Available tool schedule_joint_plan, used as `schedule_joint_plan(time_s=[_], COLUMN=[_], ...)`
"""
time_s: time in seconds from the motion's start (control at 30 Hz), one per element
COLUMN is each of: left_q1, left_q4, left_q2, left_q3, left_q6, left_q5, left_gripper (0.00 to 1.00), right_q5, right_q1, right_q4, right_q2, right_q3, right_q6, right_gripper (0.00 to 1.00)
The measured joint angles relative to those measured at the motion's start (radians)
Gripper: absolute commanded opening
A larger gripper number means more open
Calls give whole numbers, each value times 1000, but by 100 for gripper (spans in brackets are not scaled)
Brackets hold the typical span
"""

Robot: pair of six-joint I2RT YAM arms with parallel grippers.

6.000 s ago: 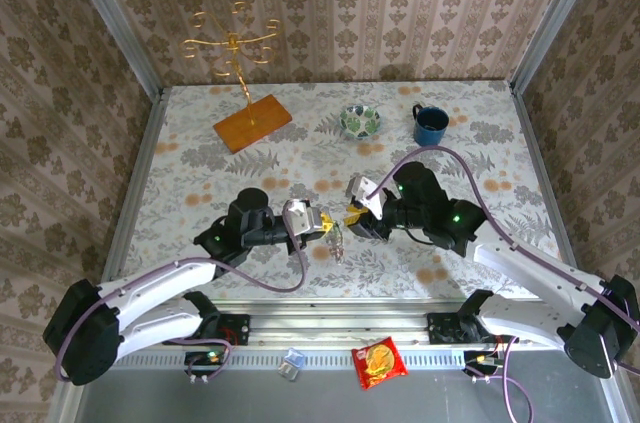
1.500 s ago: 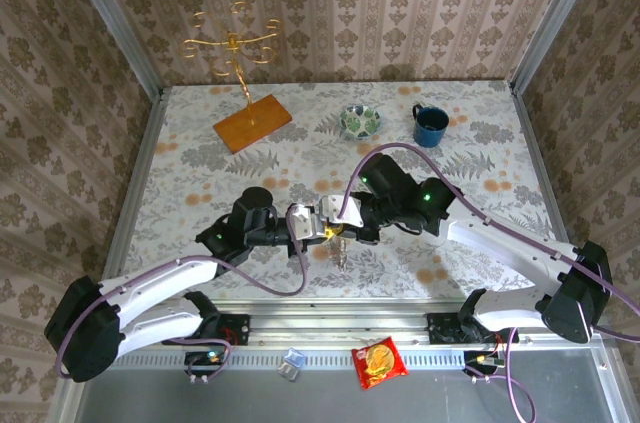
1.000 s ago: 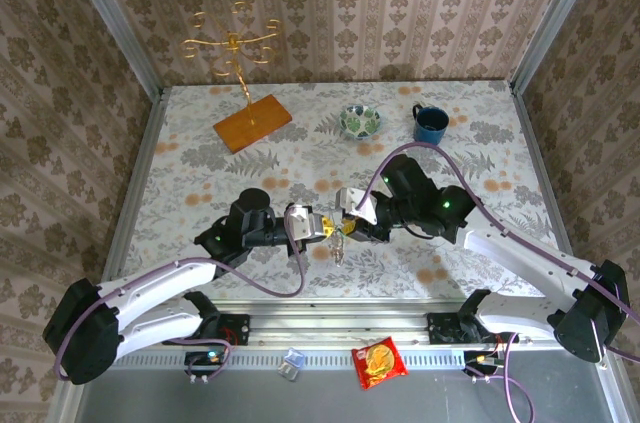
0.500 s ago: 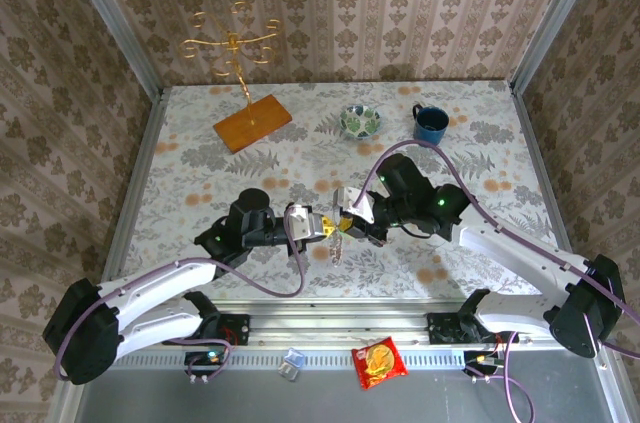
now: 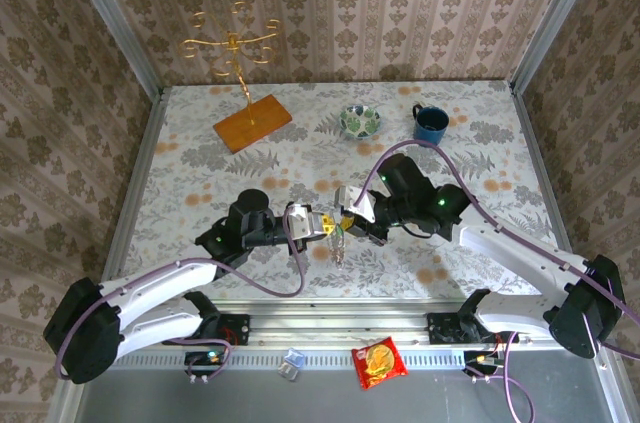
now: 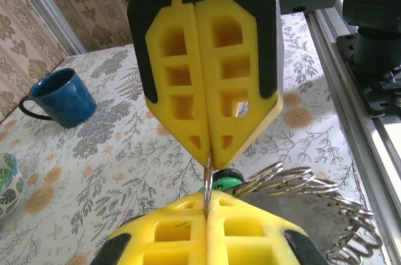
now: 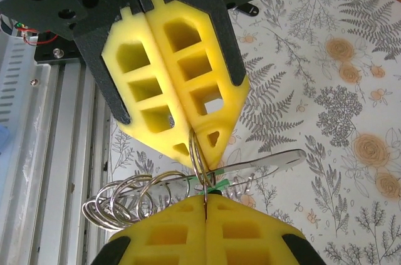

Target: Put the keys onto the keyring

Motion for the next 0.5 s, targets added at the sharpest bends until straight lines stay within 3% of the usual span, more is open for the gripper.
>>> schedule_joint_plan(time_s=[0.5], left_q1=[-6], left_q4=[15], left_q2=[8], left_q3=[-2], left_q6=[-2], left_q5=[-10], left_gripper=[0], right_q5=[26], right_q1=[-3], right_q4=[-3], right_q2=[-4], right_q3=[-6], right_q6=[-11], right_gripper=[0])
